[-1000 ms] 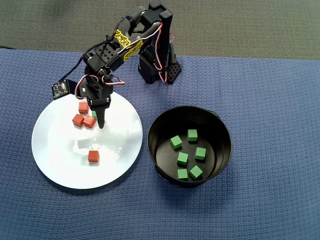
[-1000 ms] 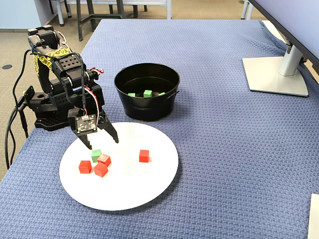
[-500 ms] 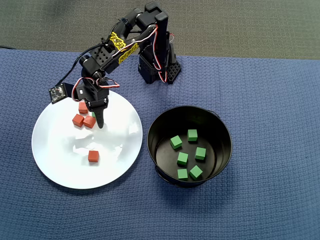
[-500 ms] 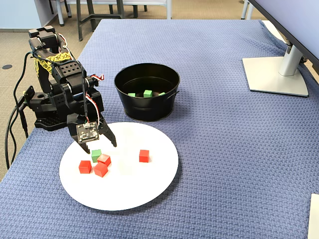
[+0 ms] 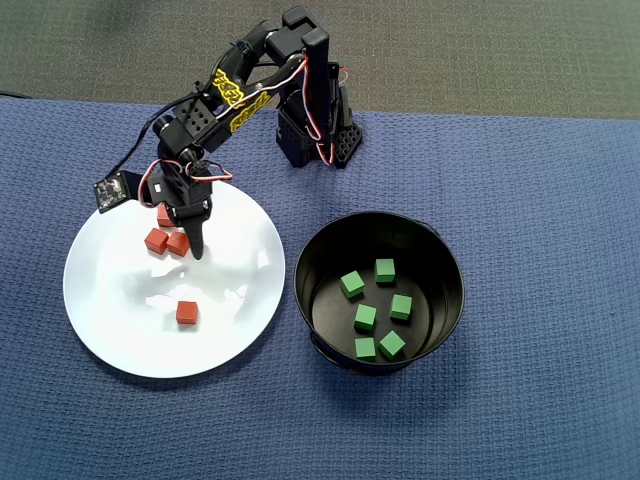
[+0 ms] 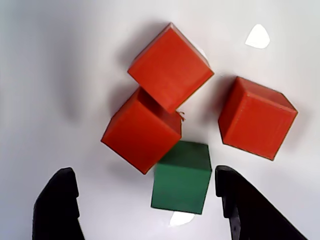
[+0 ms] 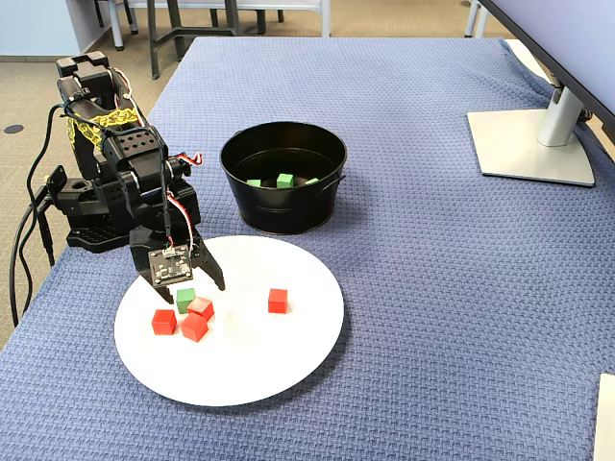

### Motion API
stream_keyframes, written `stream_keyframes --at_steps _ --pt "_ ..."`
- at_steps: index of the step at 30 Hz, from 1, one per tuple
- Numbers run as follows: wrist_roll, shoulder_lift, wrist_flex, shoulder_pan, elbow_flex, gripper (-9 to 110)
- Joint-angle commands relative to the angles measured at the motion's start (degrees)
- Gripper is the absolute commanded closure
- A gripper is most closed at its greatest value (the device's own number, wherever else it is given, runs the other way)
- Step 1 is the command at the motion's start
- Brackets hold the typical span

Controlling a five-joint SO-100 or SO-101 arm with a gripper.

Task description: Pick up the green cubes from the white plate and place them in the black recipient

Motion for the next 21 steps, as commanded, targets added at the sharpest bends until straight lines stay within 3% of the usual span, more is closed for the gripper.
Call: stream_keyframes --at_steps 1,21 --pt "-0.62 -0.18 -4.75 -0.18 -0.35 75" --pt "0.0 0.7 -5.89 -2.11 5.71 78"
